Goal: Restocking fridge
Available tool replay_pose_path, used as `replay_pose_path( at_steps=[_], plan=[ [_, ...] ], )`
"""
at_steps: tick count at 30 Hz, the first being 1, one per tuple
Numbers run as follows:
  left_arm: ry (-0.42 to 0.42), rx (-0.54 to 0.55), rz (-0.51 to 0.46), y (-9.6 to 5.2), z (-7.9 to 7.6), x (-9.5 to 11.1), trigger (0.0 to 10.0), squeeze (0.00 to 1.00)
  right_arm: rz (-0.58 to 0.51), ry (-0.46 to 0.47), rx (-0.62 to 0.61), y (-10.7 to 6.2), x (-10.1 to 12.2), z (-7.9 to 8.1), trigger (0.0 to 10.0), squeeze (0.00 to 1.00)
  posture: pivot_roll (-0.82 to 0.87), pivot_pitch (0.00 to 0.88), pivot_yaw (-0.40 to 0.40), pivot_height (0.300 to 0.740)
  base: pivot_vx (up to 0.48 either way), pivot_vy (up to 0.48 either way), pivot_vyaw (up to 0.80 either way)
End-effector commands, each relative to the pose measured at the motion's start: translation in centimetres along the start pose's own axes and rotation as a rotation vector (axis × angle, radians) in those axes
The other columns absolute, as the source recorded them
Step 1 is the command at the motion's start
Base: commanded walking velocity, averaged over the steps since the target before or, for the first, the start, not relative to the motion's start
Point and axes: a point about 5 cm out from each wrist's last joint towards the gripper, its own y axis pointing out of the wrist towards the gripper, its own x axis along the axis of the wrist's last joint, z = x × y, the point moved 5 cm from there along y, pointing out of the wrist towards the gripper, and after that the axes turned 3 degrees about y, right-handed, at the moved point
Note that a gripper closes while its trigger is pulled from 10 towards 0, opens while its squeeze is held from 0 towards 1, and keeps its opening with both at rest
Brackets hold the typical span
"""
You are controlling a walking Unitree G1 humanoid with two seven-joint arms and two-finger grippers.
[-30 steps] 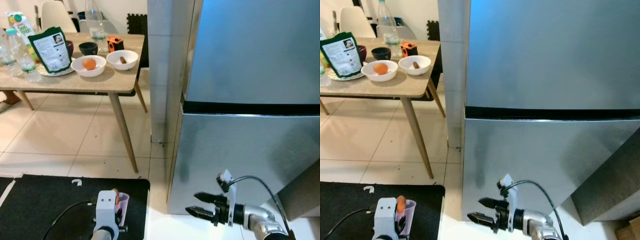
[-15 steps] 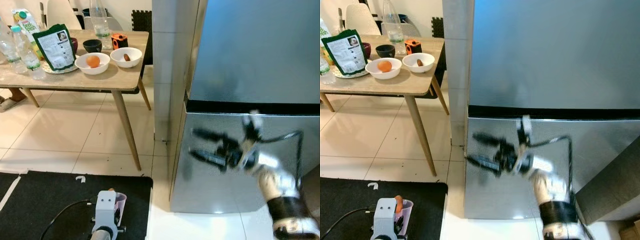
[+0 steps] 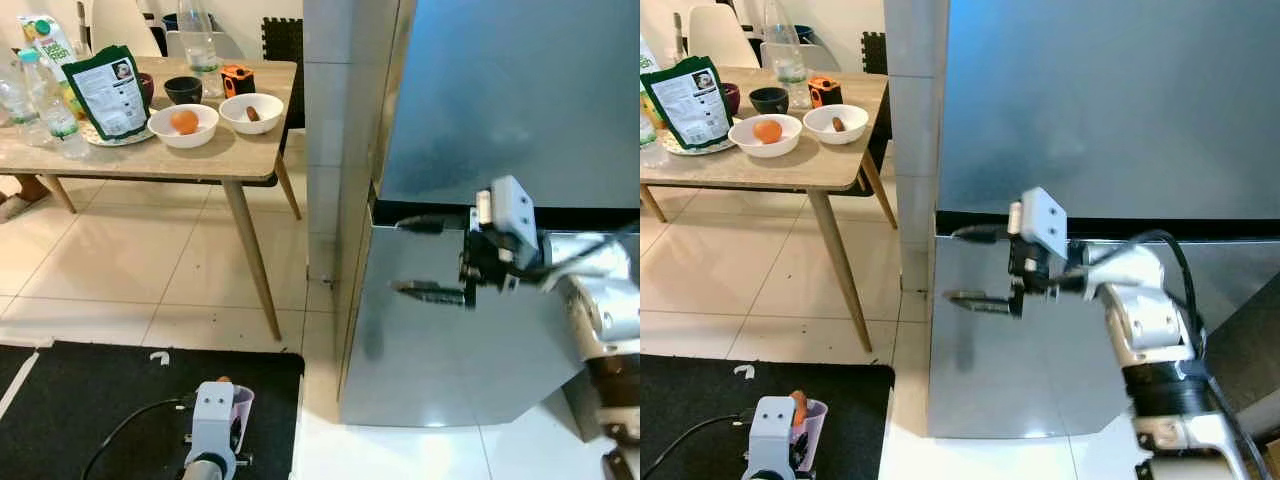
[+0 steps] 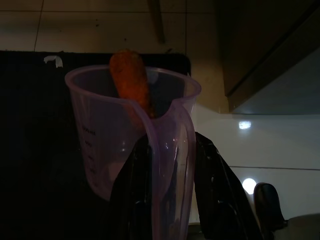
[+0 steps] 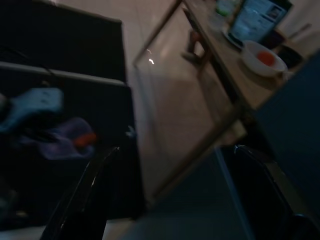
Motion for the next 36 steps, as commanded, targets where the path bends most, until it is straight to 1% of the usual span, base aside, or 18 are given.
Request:
replay_pose_path(
  at_steps=[1,2,3,4,5,8,11,12,14,17,18,19,20,21,23,25,31,36],
  plan=[
    [0.019,0.001,0.01,-0.3,0.1,-0.6,10.0,0.0,0.108,-0.028,-0.032,-0.1,-1.5,-0.3,10.0,0.0,-0.05,0.052,-0.064,0.74,0.0,0.0,0.0],
    [0.019,0.001,0.01,-0.3,0.1,-0.6,10.0,0.0,0.108,-0.028,-0.032,-0.1,-1.5,-0.3,10.0,0.0,-0.05,0.052,-0.064,0.74,0.0,0.0,0.0],
    [0.022,-0.003,0.012,-0.3,0.0,-0.6,10.0,0.0,0.177,-0.049,-0.049,-0.3,-2.4,-0.6,10.0,0.0,-0.05,0.048,-0.066,0.74,0.0,0.0,0.0],
    [0.022,-0.003,0.012,-0.3,0.0,-0.6,10.0,0.0,0.177,-0.049,-0.049,-0.3,-2.4,-0.6,10.0,0.0,-0.05,0.048,-0.066,0.74,0.0,0.0,0.0],
    [0.028,-0.009,0.013,-0.3,-0.1,-0.6,10.0,0.0,0.299,-0.084,-0.085,-0.7,-4.2,-1.1,10.0,0.0,-0.05,0.039,-0.065,0.74,0.0,0.0,0.0],
    [0.03,-0.01,0.013,-0.3,-0.2,-0.6,10.0,0.0,0.33,-0.095,-0.094,-0.9,-4.6,-1.3,10.0,0.0,-0.05,0.036,-0.065,0.74,0.0,0.0,0.0],
    [0.032,-0.01,0.012,-0.2,-0.2,-0.5,10.0,0.0,0.392,-0.123,-0.103,-1.2,-5.2,-1.5,10.0,0.0,-0.05,0.033,-0.065,0.74,0.0,0.0,0.0],
    [0.032,-0.008,0.008,-0.2,-0.1,-0.4,10.0,0.0,0.439,-0.141,-0.115,-1.3,-5.7,-1.7,10.0,0.0,-0.05,0.035,-0.066,0.74,0.0,0.0,0.0],
    [0.032,-0.008,0.007,-0.1,-0.1,-0.3,10.0,0.0,0.45,-0.137,-0.123,-1.2,-5.9,-1.8,10.0,0.0,-0.05,0.035,-0.066,0.74,0.0,0.0,0.0],
    [0.034,-0.008,0.006,-0.1,-0.1,-0.3,10.0,0.0,0.484,-0.133,-0.095,-1.0,-6.8,-1.0,10.0,0.0,-0.05,0.037,-0.067,0.74,0.0,0.0,0.0],
    [0.034,-0.009,0.007,-0.2,-0.1,-0.4,10.0,0.0,0.484,-0.116,-0.014,-0.7,-7.3,0.4,10.0,0.0,-0.05,0.037,-0.069,0.74,0.0,0.0,0.0],
    [0.034,-0.009,0.007,-0.2,-0.1,-0.4,10.0,0.0,0.484,-0.116,-0.014,-0.7,-7.3,0.4,10.0,0.0,-0.05,0.037,-0.069,0.74,0.0,0.0,0.0],
    [0.035,-0.01,0.009,-0.2,-0.2,-0.4,10.0,0.0,0.464,-0.091,0.102,-0.7,-7.2,2.2,10.0,0.0,-0.05,0.037,-0.071,0.74,0.0,0.0,0.0],
    [0.035,-0.01,0.009,-0.2,-0.2,-0.4,10.0,0.0,0.464,-0.091,0.102,-0.7,-7.2,2.2,10.0,0.0,-0.05,0.037,-0.071,0.74,0.0,0.0,0.0],
    [0.035,-0.01,0.011,-0.2,-0.3,-0.5,10.0,0.0,0.459,-0.071,0.187,-1.0,-7.3,3.5,10.0,0.0,-0.05,0.037,-0.073,0.74,0.0,0.0,0.0],
    [0.035,-0.01,0.012,-0.2,-0.3,-0.6,10.0,0.0,0.493,-0.05,0.264,-1.6,-7.7,4.6,10.0,0.0,-0.05,0.038,-0.075,0.74,0.0,0.0,0.0],
    [0.036,-0.013,0.012,-0.3,-0.4,-0.6,10.0,0.0,0.561,-0.036,0.333,-2.6,-8.4,5.6,10.0,0.0,-0.05,0.039,-0.077,0.74,0.0,0.0,0.0],
    [0.039,-0.015,0.013,-0.3,-0.4,-0.7,10.0,0.0,0.539,-0.012,0.361,-2.8,-7.9,6.2,10.0,0.0,-0.05,0.033,-0.077,0.74,0.0,0.0,0.0]
  ],
)
